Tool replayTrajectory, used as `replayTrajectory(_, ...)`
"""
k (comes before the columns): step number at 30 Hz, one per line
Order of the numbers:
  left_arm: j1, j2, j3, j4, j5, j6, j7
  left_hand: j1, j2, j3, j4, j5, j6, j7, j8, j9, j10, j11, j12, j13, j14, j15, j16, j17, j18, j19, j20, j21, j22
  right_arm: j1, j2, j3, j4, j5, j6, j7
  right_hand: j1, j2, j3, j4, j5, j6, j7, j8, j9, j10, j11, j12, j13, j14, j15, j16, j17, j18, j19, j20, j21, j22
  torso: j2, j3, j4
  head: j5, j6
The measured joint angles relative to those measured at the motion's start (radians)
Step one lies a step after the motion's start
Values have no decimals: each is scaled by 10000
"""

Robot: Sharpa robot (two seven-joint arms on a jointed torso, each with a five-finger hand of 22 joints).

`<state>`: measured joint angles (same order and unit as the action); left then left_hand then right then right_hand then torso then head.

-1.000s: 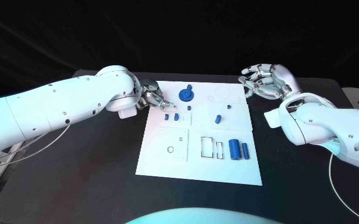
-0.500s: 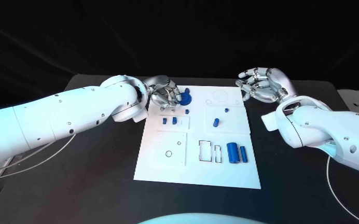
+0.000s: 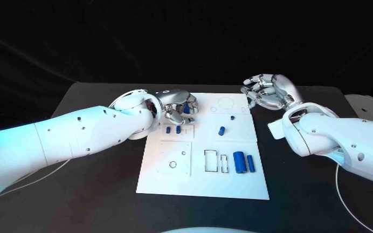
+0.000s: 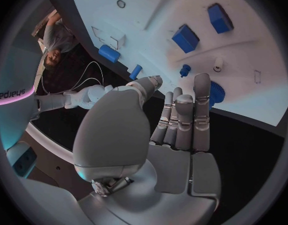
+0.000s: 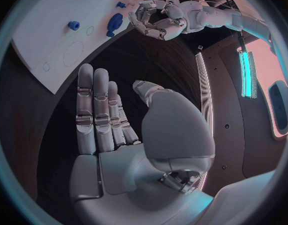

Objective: Assemble the parts on the task board

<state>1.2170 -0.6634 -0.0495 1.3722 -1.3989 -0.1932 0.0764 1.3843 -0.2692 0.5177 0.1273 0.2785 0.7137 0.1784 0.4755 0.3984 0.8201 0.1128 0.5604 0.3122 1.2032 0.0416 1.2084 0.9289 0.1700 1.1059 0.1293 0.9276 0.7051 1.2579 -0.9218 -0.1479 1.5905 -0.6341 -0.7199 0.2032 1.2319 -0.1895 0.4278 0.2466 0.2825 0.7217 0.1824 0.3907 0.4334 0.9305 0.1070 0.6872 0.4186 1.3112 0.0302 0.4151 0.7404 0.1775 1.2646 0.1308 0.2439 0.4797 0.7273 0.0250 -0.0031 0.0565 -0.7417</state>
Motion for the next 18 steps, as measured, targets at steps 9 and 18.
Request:
replayTrajectory(9, -71, 266, -2, -229, -1348, 154, -219, 37, -36, -115, -59, -55, 238, -24, -133, -239, 39, 38, -276, -378, 406, 14, 704, 384, -1, 562, 26, 1016, 1179, -1, 5, 0, 8, 0, 0, 1, 0, 0, 0, 0, 0, 16, 16, 0, 0, 3, 2, 0, -11, 0, 0, 0, 13, 0, 0, 0, 0, 0, 35, -1, -35, -21, 19)
replayTrajectory(18, -77, 360, 5, -302, -1856, 242, -484, 110, 37, -172, -116, -80, 412, -21, -244, -371, -32, 109, -524, -619, 441, 49, 900, 315, 1, 647, 84, 1296, 1479, -2, 16, 0, 9, -1, -1, 1, 0, 0, 0, 0, 0, 15, 16, 0, 1, 4, 4, 0, -11, 0, 0, 0, 12, 0, 0, 0, 0, -14, 48, -7, -43, -43, 8)
